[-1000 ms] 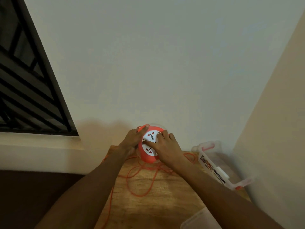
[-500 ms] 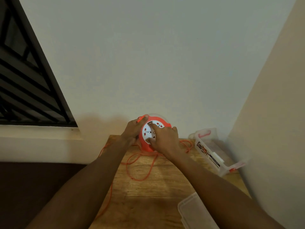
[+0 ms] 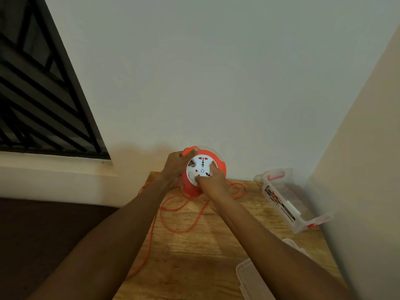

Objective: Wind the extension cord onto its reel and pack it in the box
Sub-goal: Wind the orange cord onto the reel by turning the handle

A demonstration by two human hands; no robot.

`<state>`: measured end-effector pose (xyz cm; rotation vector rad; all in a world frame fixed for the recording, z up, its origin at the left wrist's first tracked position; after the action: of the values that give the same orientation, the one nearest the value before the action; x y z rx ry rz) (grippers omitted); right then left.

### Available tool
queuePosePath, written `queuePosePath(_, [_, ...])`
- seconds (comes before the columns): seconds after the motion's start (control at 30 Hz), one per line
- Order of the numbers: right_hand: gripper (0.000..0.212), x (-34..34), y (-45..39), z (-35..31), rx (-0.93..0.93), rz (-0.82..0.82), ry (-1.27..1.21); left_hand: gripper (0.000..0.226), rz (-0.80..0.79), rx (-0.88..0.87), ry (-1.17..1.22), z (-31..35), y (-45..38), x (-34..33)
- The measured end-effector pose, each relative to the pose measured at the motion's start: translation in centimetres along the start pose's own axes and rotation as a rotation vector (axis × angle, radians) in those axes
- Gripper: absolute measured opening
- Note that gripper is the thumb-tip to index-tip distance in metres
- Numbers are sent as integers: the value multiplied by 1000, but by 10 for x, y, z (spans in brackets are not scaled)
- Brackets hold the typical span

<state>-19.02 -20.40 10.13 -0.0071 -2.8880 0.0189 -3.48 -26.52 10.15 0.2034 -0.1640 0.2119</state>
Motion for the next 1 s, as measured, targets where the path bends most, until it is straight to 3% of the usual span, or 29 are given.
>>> queuePosePath(0.1, [81, 0, 0, -2, 1, -26, 43, 31, 4, -52, -32, 3, 2, 1])
queuePosePath(0.17, [69, 2, 0, -3, 61, -96, 196, 38, 17, -46, -50, -2, 7, 1])
queuePosePath(0.23, [43, 11, 2, -12, 228, -124, 495, 43, -3, -9, -48, -12, 13, 2])
queuePosePath(0.33, [31, 21, 3, -26, 570, -152, 940, 49, -57, 41, 23, -27, 18, 5])
queuePosePath(0.47, [51, 13, 7, -21, 878, -497, 1204, 53, -54, 108, 99, -27, 15, 11])
queuePosePath(0.6, [61, 7, 7, -32, 972, -530, 1294, 57, -72, 88, 51, -16, 8, 17])
queuePosePath(0.77, [69, -8, 12, -60, 1060, -525, 1400, 65, -217, 76, 31, -11, 6, 19])
queuePosePath(0.83, [73, -16, 18, -66, 1125, -630, 1432, 60, -282, 97, 17, -11, 6, 17])
queuePosePath(1.0, [58, -16, 28, -67, 1274, -889, 1582, 57, -359, 124, -54, -8, 10, 16])
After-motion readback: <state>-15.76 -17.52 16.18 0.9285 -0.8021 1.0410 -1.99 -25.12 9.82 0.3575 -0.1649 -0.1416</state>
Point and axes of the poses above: each hand's wrist, its own y-axis away from the middle knuckle, its own x-axis out of the back of the hand, z = x × y, the point moved 5 cm from there along -y, towards the middle knuckle, and after that the axes turned 10 degrees about x, right-handed, at the moved point
